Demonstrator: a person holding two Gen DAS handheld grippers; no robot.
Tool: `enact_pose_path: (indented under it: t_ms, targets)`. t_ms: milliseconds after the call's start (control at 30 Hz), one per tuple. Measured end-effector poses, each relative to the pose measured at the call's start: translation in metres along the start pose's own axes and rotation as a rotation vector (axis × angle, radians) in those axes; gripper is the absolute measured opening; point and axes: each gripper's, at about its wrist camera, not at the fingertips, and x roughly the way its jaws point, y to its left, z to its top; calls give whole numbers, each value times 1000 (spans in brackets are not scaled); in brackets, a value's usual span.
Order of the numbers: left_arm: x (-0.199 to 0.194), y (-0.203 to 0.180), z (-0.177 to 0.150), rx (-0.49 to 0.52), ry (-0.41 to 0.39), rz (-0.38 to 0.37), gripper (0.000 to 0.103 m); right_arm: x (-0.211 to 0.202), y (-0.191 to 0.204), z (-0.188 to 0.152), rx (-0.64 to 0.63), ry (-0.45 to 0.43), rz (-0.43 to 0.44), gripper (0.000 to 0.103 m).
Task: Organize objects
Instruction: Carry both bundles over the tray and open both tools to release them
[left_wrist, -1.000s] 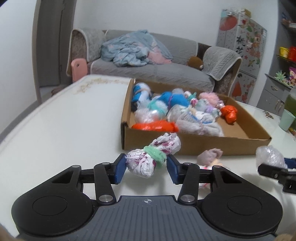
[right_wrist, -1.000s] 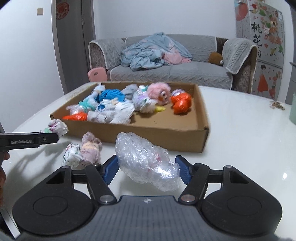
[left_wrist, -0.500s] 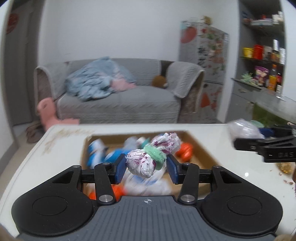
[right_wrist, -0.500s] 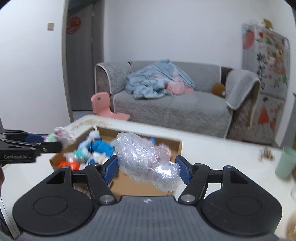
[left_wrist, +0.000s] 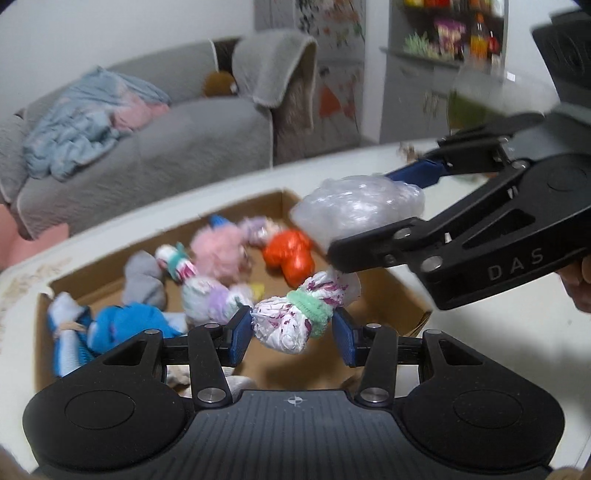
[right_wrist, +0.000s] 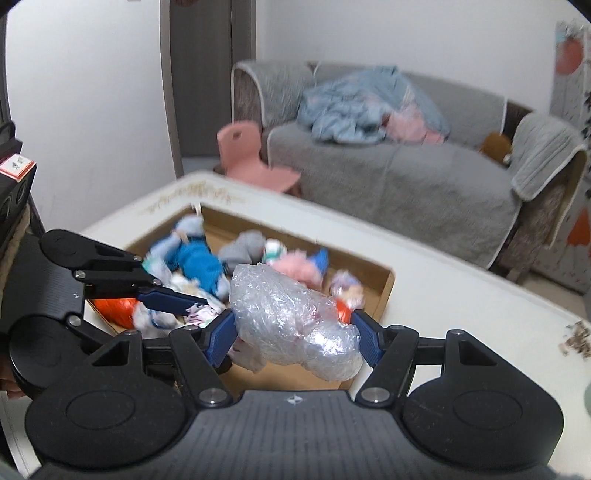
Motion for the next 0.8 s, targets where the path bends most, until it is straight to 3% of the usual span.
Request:
enact_pose_path:
  t_ms: [233,400,600,800]
  targets:
    - [41,17,-3,20,75,31,54,47,-1,-3,11,94,34,64]
    - [58,26,-2,35,97,69,55,63,-10,-4,26,131,42,64]
    - [65,37,-1,41,112,64,58,74,-15,-2,-12,170,32,66]
    - [69,42,2,38,140,69,68,81,-16,5,-53,202,30,72]
